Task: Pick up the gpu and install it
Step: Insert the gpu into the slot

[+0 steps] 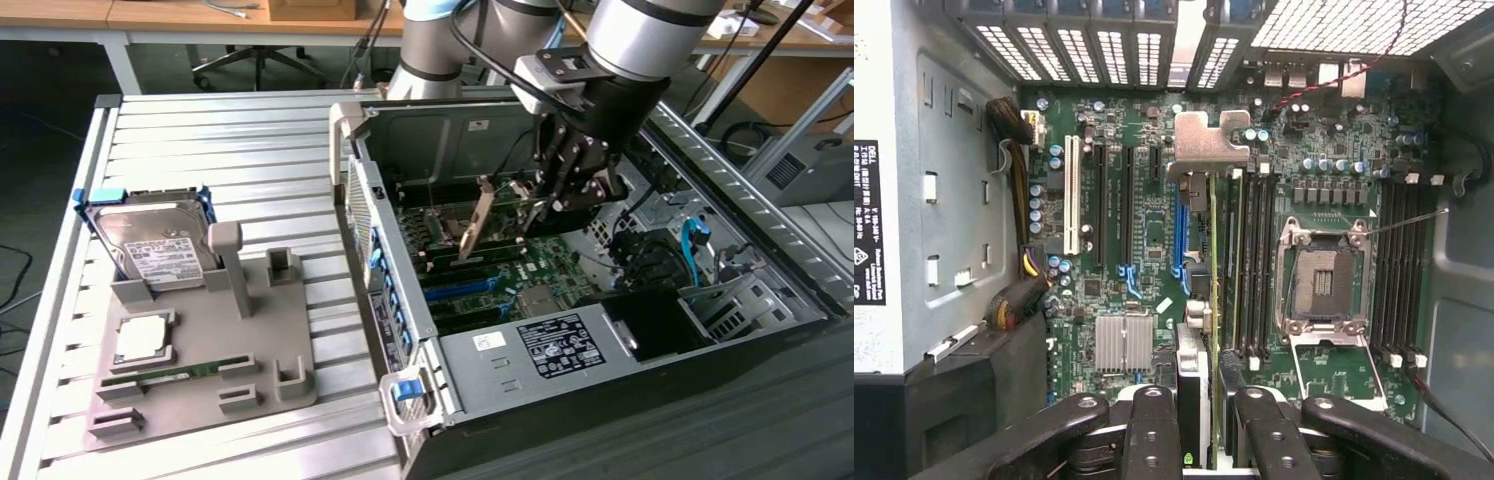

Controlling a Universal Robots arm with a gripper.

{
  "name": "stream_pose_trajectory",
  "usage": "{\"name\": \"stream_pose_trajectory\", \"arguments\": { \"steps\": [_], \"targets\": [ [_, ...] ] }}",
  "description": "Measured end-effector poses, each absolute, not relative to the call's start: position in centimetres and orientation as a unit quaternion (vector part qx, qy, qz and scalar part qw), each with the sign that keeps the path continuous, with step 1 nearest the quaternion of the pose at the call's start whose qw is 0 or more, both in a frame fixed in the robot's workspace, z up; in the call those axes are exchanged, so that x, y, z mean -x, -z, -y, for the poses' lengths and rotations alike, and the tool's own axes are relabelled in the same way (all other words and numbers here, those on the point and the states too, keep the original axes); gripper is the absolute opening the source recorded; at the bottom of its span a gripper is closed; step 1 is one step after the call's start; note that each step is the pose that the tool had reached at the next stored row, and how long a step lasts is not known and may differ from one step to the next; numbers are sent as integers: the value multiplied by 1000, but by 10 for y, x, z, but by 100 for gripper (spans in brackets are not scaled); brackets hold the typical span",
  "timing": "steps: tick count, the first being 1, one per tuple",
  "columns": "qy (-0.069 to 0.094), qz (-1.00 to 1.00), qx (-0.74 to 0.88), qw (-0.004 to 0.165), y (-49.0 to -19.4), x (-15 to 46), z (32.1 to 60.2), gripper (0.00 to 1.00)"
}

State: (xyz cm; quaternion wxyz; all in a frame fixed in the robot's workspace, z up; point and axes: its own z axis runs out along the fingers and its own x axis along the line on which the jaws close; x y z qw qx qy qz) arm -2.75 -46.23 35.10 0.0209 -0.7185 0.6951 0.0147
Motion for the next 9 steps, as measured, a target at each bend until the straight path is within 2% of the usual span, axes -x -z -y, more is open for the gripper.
{"name": "stream_pose_trajectory", "arguments": {
  "steps": [9],
  "targets": [
    [-15,-695,718,21,-350,30,464,27]
  ]
}}
